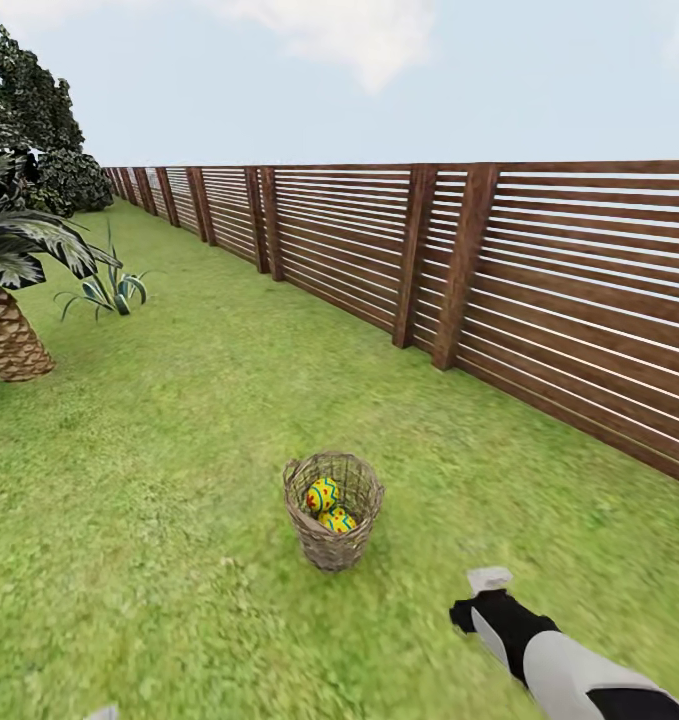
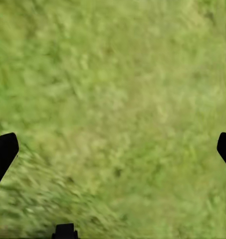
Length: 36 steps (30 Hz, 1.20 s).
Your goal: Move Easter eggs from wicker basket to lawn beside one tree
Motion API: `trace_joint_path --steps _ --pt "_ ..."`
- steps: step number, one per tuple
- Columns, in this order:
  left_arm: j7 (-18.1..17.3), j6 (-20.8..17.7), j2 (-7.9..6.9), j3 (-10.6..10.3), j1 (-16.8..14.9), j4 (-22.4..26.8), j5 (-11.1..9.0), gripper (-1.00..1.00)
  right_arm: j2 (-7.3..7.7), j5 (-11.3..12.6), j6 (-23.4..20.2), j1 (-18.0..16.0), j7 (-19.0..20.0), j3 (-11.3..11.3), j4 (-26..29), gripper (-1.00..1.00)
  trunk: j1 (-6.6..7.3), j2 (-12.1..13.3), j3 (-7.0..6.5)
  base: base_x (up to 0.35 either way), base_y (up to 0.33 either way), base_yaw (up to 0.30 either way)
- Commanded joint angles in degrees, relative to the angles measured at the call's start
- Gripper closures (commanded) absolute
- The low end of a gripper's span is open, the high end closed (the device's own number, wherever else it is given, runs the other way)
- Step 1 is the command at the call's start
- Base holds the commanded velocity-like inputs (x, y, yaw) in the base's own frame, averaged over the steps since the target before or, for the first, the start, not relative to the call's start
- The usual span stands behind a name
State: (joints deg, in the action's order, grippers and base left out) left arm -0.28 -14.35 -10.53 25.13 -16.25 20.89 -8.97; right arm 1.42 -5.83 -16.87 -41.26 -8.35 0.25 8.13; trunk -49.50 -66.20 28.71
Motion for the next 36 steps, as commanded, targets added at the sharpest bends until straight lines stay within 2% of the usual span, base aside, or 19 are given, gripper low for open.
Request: trace_joint_path --steps 1,3,4,6,7,11,13,15,17,20,24,29,36 --pt "-0.1 -4.4 -0.07 0.1 -1.4 3.1 -0.5 -1.0 -0.01 -0.6 -1.0 -1.1 -0.4 -0.1 0.1 -1.0 0.0 0.0 0.08 0.0 0.0 0.0" --pt "-0.1 -11.6 0.18 -0.1 -4.3 8.9 -0.4 -1.0 -0.01 -0.6 -2.3 -2.7 -1.0 -0.1 0.1 -1.0 0.0 0.0 0.08 0.0 0.0 0.0" --pt "-0.1 -15.6 0.81 -0.6 -6.7 13.2 -0.3 -1.0 -0.01 -0.6 -3.5 -3.9 -1.3 -0.1 0.1 -1.0 0.0 0.0 0.08 0.0 0.0 0.0" --pt "-0.1 -18.9 1.53 -2.7 -9.8 18.0 -0.3 -1.0 -0.04 -0.5 -5.3 -5.2 -1.5 -0.1 0.1 -1.0 0.0 0.0 0.08 0.0 0.0 0.0" --pt "-0.1 -19.5 1.65 -3.4 -10.5 18.9 -0.3 -1.0 -0.05 -0.5 -5.7 -5.5 -1.5 -0.1 0.1 -1.0 0.0 0.0 0.08 0.0 0.0 0.0" --pt "-0.1 -21.3 2.93 -8.4 -15.4 22.9 -0.4 -1.0 -0.14 -0.4 -7.3 -7.1 -1.5 -0.1 0.4 -1.0 0.0 0.0 0.08 0.0 0.0 0.0" --pt "-0.1 -21.5 3.72 -9.3 -17.3 24.3 -0.4 -1.0 -0.16 -0.4 -7.5 -7.4 -1.4 -0.1 0.9 -1.0 0.0 0.0 0.08 0.0 0.0 0.0" --pt "-0.1 -21.8 4.45 -10.3 -19.0 28.4 -0.5 -1.0 -0.17 -0.4 -7.6 -7.7 -1.3 -0.1 1.5 -1.0 0.0 0.0 0.08 0.0 0.0 0.0" --pt "-0.3 -21.7 4.76 -10.6 -19.5 31.3 -0.7 -1.0 -0.29 -0.5 -7.4 -7.7 -1.1 0.0 1.6 -1.0 0.0 0.0 0.08 0.0 0.0 0.0" --pt "-0.4 -21.7 4.95 -10.8 -19.7 32.5 -0.6 -1.0 -0.43 -0.5 -7.2 -7.7 -1.1 0.1 1.7 -1.0 0.0 0.0 0.08 0.0 0.0 0.0" --pt "-0.4 -21.6 5.15 -11.0 -19.8 32.2 -0.5 -1.0 -1.34 -0.6 -7.1 -7.7 -1.1 0.2 1.7 -1.0 0.0 0.0 0.08 0.06 0.0 0.0" --pt "-0.4 -21.9 4.96 -11.2 -19.8 31.7 -0.3 -1.0 -1.57 -0.6 -7.2 -7.7 -1.0 0.1 1.7 -1.0 0.0 0.0 0.02 0.281 0.0 -0.124" --pt "-0.3 -25.7 4.47 -12.7 -19.8 31.8 -0.2 -1.0 -1.87 -0.4 -7.4 -7.7 -1.0 0.0 1.7 -1.0 0.0 0.0 -0.24 0.307 0.127 -0.261"
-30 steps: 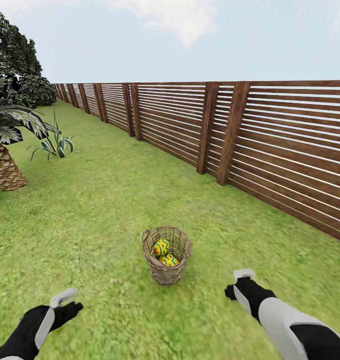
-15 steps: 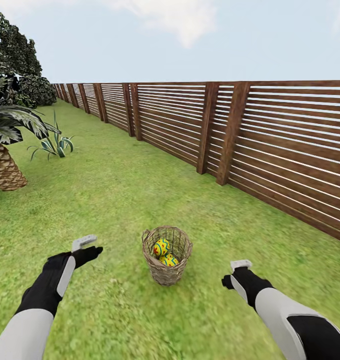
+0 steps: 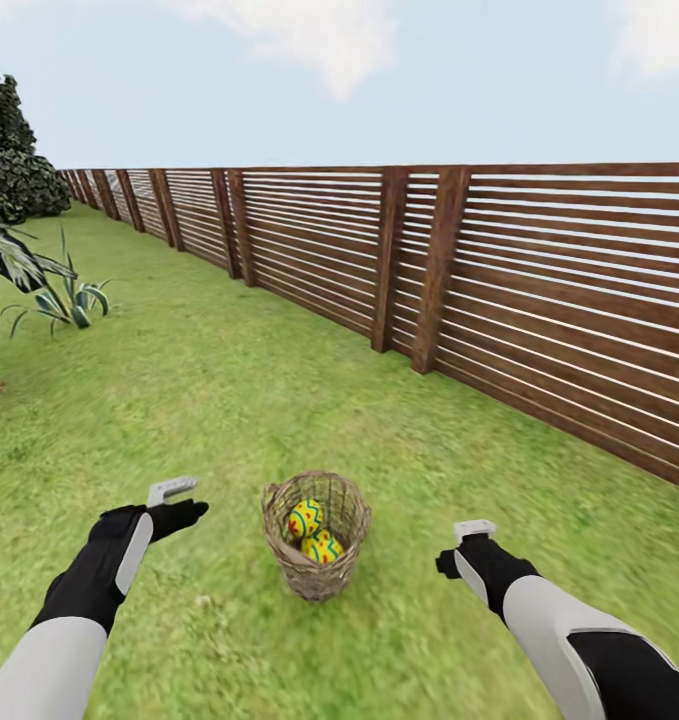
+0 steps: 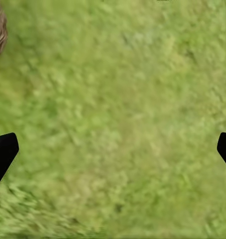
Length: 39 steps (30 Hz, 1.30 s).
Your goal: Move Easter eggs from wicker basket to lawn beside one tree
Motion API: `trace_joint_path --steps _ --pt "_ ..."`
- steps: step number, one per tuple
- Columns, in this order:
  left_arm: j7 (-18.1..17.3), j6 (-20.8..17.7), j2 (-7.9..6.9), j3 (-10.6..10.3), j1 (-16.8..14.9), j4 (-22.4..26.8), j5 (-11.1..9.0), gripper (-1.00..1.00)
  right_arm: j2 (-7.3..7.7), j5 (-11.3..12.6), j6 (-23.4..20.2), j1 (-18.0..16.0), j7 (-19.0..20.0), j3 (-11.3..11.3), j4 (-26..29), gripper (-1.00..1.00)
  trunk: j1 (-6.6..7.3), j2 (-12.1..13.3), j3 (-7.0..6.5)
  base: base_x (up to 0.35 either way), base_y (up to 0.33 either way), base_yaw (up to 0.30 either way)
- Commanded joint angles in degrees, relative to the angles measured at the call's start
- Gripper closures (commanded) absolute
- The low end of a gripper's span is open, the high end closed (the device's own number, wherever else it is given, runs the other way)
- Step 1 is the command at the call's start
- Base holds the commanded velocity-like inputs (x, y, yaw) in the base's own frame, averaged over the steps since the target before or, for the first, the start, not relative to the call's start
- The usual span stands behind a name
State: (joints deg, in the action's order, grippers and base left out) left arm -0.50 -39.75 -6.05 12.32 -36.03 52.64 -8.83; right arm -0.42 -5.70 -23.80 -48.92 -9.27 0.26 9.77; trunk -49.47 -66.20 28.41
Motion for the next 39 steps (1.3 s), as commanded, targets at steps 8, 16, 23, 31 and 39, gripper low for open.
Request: trace_joint_path --steps 8,16,23,31,39 --pt "0.0 -0.9 -0.14 -0.1 0.0 0.0 -0.2 -1.0 -0.09 -0.5 -0.5 0.0 0.1 -0.1 0.1 -1.0 -0.03 0.0 -0.28 0.295 0.198 -0.272" --pt "0.1 -3.7 -0.32 -2.3 0.0 0.0 -0.2 -1.0 -0.18 -0.5 -0.6 0.2 0.1 -0.1 0.1 -1.0 -0.03 0.0 -0.63 0.236 0.252 -0.272" --pt "-0.1 -4.4 -3.15 -5.1 0.0 -0.1 -0.3 -1.0 -0.3 -0.5 -0.6 0.4 0.1 -0.1 0.0 -1.0 -0.03 0.0 -0.79 0.196 0.284 -0.231" --pt "-0.1 -8.8 -3.37 -11.2 0.0 -2.7 -0.3 -1.0 -0.29 -0.5 -0.3 0.5 0.2 -0.2 0.0 -1.0 -0.03 0.0 -0.8 0.168 0.3 -0.021" --pt "-0.2 -9.3 -2.78 -13.0 0.0 -4.6 -0.4 -1.0 -0.28 -0.5 -0.3 0.6 0.2 -0.1 0.0 -1.0 -0.03 0.0 -0.8 0.088 0.106 -0.001"
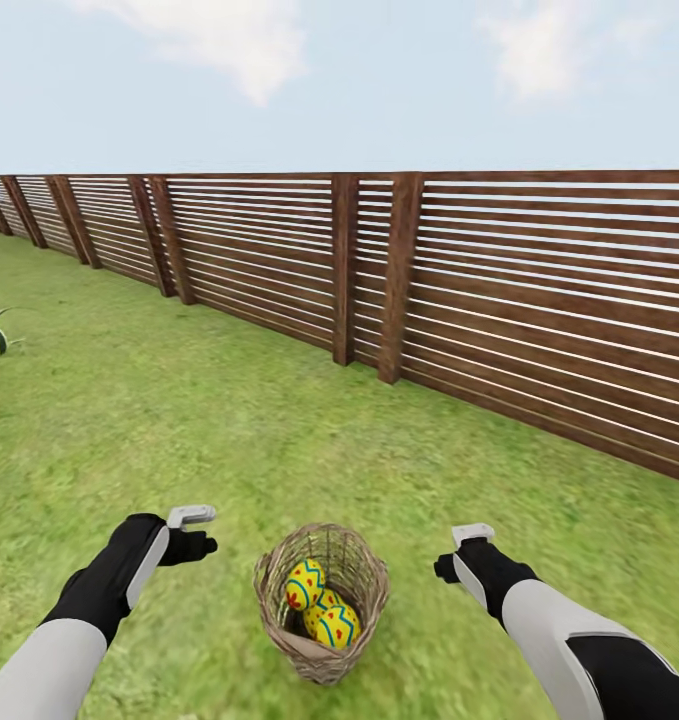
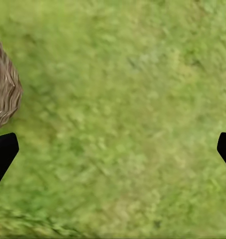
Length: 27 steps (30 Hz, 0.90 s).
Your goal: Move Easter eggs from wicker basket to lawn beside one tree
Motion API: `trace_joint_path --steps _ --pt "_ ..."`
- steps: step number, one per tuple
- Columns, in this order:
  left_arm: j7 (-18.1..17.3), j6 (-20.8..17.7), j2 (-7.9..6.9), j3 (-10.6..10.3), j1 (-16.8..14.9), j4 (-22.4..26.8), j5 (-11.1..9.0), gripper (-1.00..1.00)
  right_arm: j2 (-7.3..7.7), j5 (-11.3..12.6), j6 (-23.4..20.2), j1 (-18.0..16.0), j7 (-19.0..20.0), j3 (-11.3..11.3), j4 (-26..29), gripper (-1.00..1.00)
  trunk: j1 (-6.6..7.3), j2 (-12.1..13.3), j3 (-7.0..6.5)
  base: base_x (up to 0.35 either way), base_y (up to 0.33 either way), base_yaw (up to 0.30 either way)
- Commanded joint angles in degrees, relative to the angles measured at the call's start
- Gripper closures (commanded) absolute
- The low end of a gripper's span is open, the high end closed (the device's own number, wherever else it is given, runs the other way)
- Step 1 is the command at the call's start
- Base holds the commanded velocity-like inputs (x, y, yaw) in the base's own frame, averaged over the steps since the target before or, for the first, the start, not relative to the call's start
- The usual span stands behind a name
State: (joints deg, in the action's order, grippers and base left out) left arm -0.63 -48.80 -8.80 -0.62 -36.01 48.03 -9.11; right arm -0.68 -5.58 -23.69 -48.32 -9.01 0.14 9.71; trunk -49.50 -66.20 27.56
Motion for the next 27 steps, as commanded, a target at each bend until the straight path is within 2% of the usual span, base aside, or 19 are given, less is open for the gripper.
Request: trace_joint_path --steps 1,8,18,22,27 --pt "-0.1 -0.2 0.0 -0.1 0.0 0.0 -0.1 -1.0 -0.02 -0.6 -0.5 0.0 0.0 0.0 0.1 -1.0 0.0 0.0 0.06 0.009 0.008 -0.056" --pt "-0.1 -0.3 0.01 -0.1 0.0 -0.3 -0.2 -1.0 -0.02 -0.6 -0.6 0.0 0.0 -0.1 0.1 -1.0 0.0 0.0 -0.08 0.035 0.002 -0.234" --pt "-0.2 -0.2 0.6 -0.1 0.0 -2.0 -0.2 -1.0 -0.02 -0.6 -0.6 0.0 0.0 -0.1 0.1 -1.0 0.0 0.0 -0.39 0.286 0.009 -0.273" --pt "-0.2 -0.2 0.6 -0.1 0.0 -1.9 -0.2 -1.0 -0.02 -0.6 -0.6 0.0 0.0 -0.1 0.1 -1.0 0.0 0.0 -0.43 0.29 0.0 -0.084" --pt "-0.2 -0.2 0.43 0.0 0.0 -1.9 -0.3 -1.0 -0.08 -0.6 -0.6 0.0 0.0 -0.1 0.0 -1.0 0.0 0.0 -0.43 0.067 0.0 -0.012"
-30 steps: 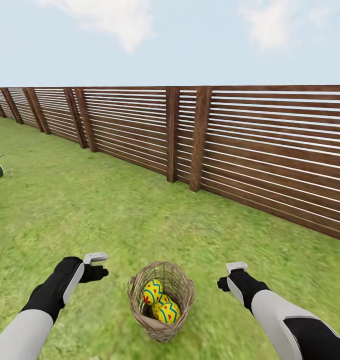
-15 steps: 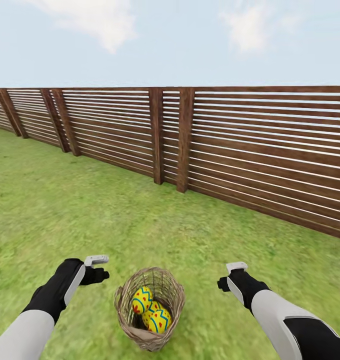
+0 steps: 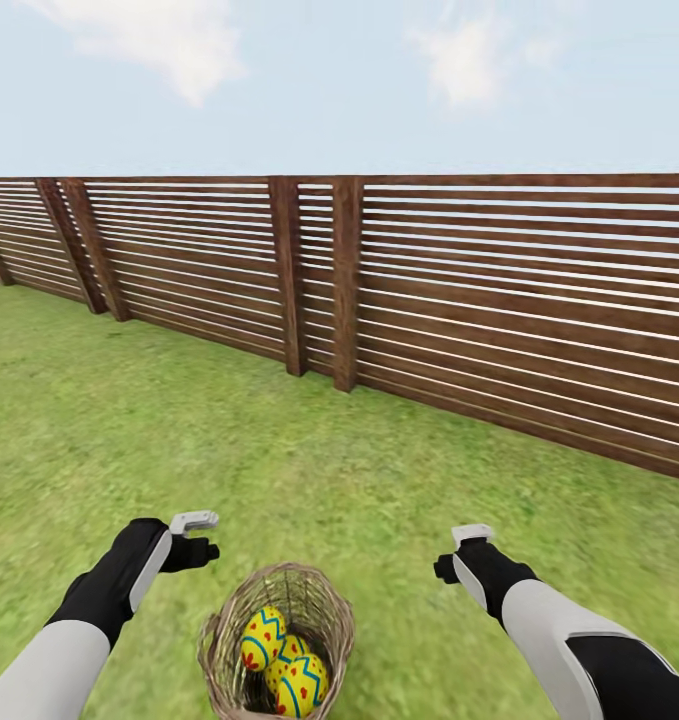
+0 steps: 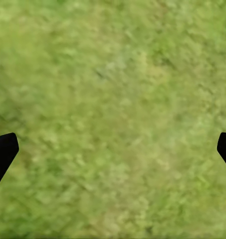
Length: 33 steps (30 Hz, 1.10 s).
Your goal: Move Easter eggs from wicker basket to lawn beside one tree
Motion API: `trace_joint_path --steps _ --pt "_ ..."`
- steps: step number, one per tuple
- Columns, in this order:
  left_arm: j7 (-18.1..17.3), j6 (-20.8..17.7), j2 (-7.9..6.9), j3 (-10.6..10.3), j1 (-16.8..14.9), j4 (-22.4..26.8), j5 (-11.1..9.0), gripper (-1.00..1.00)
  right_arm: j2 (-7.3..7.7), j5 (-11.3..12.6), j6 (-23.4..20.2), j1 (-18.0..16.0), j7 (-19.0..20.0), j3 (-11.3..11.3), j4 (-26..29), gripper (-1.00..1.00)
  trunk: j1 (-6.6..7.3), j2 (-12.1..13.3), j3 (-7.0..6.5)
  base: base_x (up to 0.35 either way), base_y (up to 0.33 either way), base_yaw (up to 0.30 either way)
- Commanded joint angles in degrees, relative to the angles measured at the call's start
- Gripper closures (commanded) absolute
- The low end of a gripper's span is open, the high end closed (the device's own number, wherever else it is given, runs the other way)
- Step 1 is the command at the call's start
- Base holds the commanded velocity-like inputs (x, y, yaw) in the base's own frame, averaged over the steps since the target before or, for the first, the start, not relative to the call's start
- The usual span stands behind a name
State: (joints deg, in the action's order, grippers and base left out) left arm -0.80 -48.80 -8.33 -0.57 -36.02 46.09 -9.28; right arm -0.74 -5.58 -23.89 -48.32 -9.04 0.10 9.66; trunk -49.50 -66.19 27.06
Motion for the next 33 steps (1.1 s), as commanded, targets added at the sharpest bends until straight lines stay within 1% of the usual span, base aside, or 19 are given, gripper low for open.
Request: trace_joint_path --steps 1,9,11,12,13,14,17,22,29,33 --pt "-0.1 -0.3 -0.06 -0.1 0.0 0.1 -0.1 -1.0 -0.03 -0.6 -0.5 0.0 0.0 0.0 0.1 -1.0 0.0 0.0 0.06 0.014 0.0 -0.003" --pt "-0.1 -0.5 -0.04 -0.2 0.0 0.0 -0.1 -1.0 -0.05 -0.6 -0.5 0.0 0.0 0.0 0.1 -1.0 0.0 0.0 0.06 0.003 0.0 -0.001" --pt "-0.1 -2.3 -0.08 -0.2 0.0 0.0 -0.1 -1.0 -0.05 -0.6 -0.5 0.0 0.0 0.0 0.1 -1.0 0.0 0.0 0.06 0.0 0.0 0.0" --pt "0.0 -4.9 -0.08 -0.2 0.0 0.0 -0.1 -1.0 -0.05 -0.6 -0.5 0.0 0.0 0.0 0.1 -1.0 0.0 0.0 0.06 0.0 0.0 0.0" --pt "0.0 -5.7 -0.07 -0.2 0.0 0.0 -0.1 -1.0 -0.05 -0.6 -0.5 0.0 0.0 0.0 0.1 -1.0 0.0 0.0 0.06 0.0 0.0 0.0" --pt "0.0 -7.3 -0.04 -0.2 0.0 0.0 0.0 -1.0 -0.05 -0.6 -0.5 0.0 0.0 0.0 0.1 -1.0 0.0 0.0 0.06 0.0 0.0 0.0" --pt "0.1 -8.4 -0.06 -0.2 0.0 0.0 0.0 -1.0 -0.07 -0.6 -0.5 0.0 0.0 0.0 0.0 -1.0 -0.66 -1.2 0.6 0.0 0.0 0.0" --pt "0.1 -8.7 0.05 -0.2 0.0 0.0 0.0 -1.0 -0.41 -0.6 -0.5 0.0 1.2 0.0 0.0 -1.0 -1.76 -3.2 1.5 0.0 0.0 0.0" --pt "0.1 -8.8 0.1 -0.2 0.0 -0.1 0.1 -1.0 -0.45 -0.6 -0.5 0.0 2.2 0.0 0.0 -1.0 -3.3 -6.1 2.75 0.0 0.0 0.0" --pt "0.1 -8.7 0.08 -0.2 0.0 -2.0 0.1 -1.0 -0.39 -0.6 -0.5 0.0 2.3 0.0 0.1 -1.0 -4.18 -7.7 3.47 0.0 0.0 0.0"
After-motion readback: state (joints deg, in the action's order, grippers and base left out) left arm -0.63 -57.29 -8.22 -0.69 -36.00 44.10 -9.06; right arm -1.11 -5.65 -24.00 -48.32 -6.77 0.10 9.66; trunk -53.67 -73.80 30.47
